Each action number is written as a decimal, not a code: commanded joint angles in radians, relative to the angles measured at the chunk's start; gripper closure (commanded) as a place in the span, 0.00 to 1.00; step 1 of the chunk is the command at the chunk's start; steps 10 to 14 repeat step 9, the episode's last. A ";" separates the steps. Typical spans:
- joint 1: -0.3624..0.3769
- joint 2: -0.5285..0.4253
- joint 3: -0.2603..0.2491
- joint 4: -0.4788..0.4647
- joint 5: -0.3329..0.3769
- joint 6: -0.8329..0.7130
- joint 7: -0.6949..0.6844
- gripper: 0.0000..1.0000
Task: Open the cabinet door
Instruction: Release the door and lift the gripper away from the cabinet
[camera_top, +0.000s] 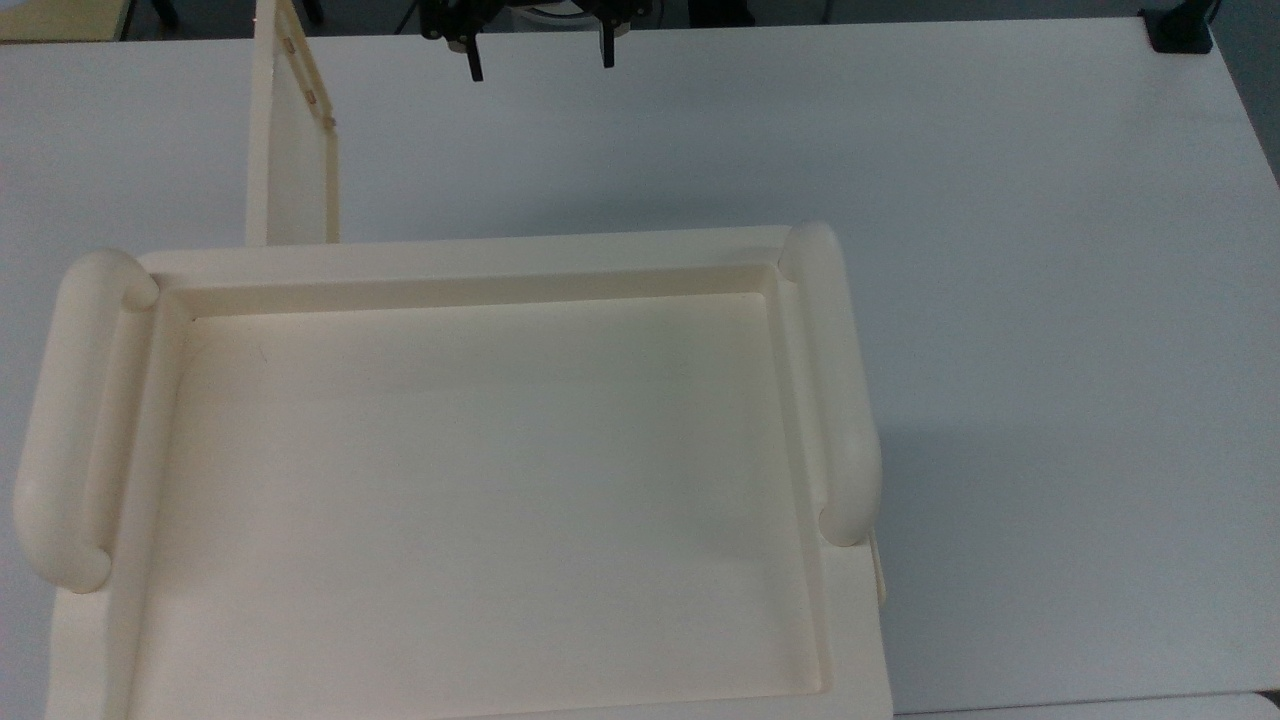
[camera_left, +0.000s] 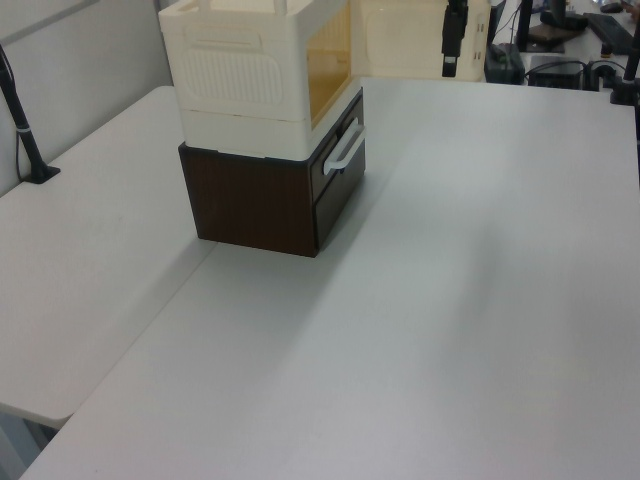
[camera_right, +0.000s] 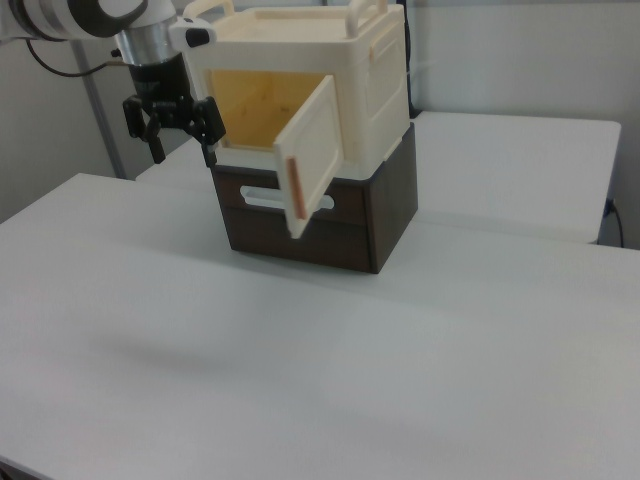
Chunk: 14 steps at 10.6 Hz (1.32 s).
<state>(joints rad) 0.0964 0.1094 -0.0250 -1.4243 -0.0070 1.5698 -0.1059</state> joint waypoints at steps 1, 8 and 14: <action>-0.009 -0.089 -0.003 -0.122 -0.002 0.009 0.026 0.00; -0.001 -0.070 0.010 -0.142 -0.120 -0.002 0.092 0.00; -0.004 -0.068 0.010 -0.140 -0.120 -0.001 0.095 0.00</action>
